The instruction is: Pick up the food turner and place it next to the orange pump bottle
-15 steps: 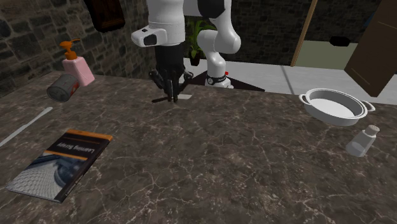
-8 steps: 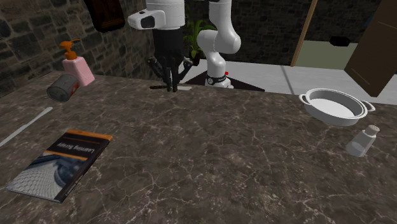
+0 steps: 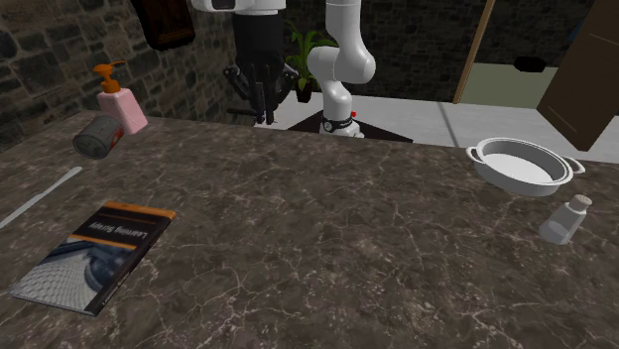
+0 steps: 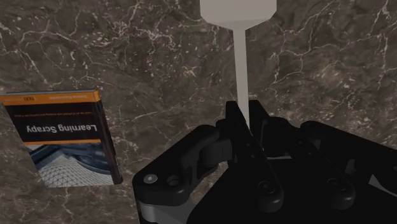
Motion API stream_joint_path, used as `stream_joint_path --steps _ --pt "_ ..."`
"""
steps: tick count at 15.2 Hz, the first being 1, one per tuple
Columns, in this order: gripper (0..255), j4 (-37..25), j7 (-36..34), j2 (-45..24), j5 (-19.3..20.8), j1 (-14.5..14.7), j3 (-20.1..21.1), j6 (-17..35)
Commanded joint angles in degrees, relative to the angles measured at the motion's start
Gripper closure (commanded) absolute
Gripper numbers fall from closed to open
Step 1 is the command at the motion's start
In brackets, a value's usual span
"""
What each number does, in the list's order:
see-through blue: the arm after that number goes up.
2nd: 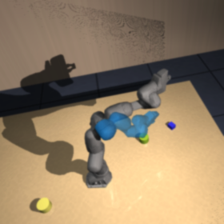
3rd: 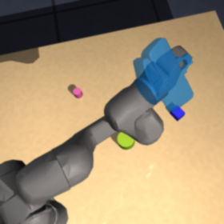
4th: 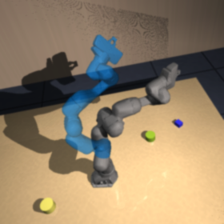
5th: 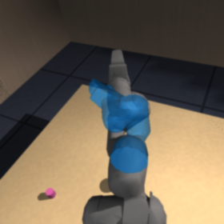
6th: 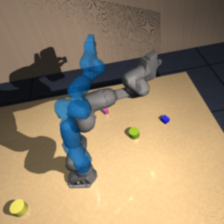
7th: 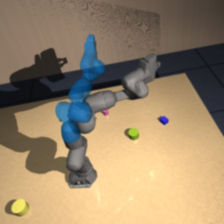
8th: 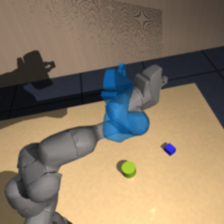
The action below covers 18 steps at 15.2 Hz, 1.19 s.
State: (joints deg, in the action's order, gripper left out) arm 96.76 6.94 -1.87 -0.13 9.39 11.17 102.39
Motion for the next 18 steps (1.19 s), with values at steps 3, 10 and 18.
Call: stream_joint_path --steps 3,10,18 --pt "255 -3.7 -0.1 -0.3 0.1 0.1 0.1 -3.4" --pt "255 -10.8 -0.3 -1.6 0.3 0.2 0.1 -9.2" --pt "255 -2.6 9.2 5.5 -1.4 -4.6 -4.6 -8.2"
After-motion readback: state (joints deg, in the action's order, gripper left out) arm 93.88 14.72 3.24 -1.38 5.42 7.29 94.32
